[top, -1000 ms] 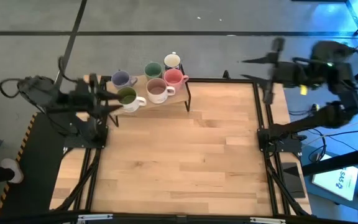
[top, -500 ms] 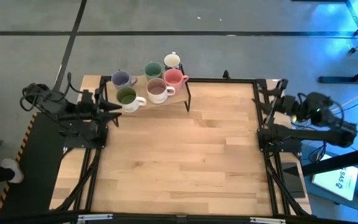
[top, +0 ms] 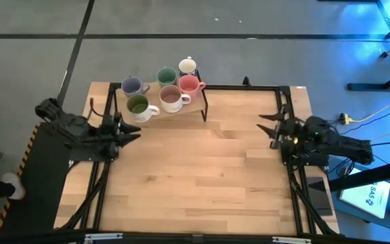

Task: Place coffee mugs
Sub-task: Return to Home Position

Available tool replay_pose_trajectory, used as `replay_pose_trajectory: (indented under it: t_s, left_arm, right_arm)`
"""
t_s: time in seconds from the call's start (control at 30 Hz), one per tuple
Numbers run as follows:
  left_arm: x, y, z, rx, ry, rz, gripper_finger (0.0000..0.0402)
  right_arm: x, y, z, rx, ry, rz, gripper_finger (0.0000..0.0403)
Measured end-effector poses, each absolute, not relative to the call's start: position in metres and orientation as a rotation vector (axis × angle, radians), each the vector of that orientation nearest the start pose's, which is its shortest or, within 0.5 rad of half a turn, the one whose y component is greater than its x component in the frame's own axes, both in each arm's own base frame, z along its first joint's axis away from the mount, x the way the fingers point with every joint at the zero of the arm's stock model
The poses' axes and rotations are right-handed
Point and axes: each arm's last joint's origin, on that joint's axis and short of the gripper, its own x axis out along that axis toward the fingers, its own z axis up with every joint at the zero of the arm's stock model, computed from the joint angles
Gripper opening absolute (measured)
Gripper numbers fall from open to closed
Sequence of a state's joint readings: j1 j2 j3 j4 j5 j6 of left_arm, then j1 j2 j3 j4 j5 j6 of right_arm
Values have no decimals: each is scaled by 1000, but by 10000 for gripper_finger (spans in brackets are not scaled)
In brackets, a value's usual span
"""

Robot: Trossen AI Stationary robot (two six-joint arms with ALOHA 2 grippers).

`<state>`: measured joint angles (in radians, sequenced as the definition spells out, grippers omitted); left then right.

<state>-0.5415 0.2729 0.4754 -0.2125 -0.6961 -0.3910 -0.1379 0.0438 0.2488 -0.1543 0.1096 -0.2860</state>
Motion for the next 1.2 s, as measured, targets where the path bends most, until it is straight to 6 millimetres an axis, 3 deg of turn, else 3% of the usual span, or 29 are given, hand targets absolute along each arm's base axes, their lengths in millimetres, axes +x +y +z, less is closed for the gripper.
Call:
replay_pose_trajectory:
  t_s: [0.27, 0.57, 0.83, 1.03, 1.2]
  left_arm:
    - [87, -30, 231, -417, -68, 147, 139]
    - [87, -34, 174, -542, -88, 30, 139]
    - [87, -41, 176, -549, -33, -283, 139]
    - [89, -35, 174, -373, -51, -188, 139]
    - [91, -31, 174, -329, -56, -191, 139]
  right_arm:
    - [95, -16, 186, -246, -179, -248, 160]
    - [96, -17, 181, -256, -122, -301, 160]
    - [97, -17, 172, -276, -23, -283, 160]
    - [97, -16, 168, -276, 7, -242, 160]
    - [97, -17, 170, -375, 4, -265, 160]
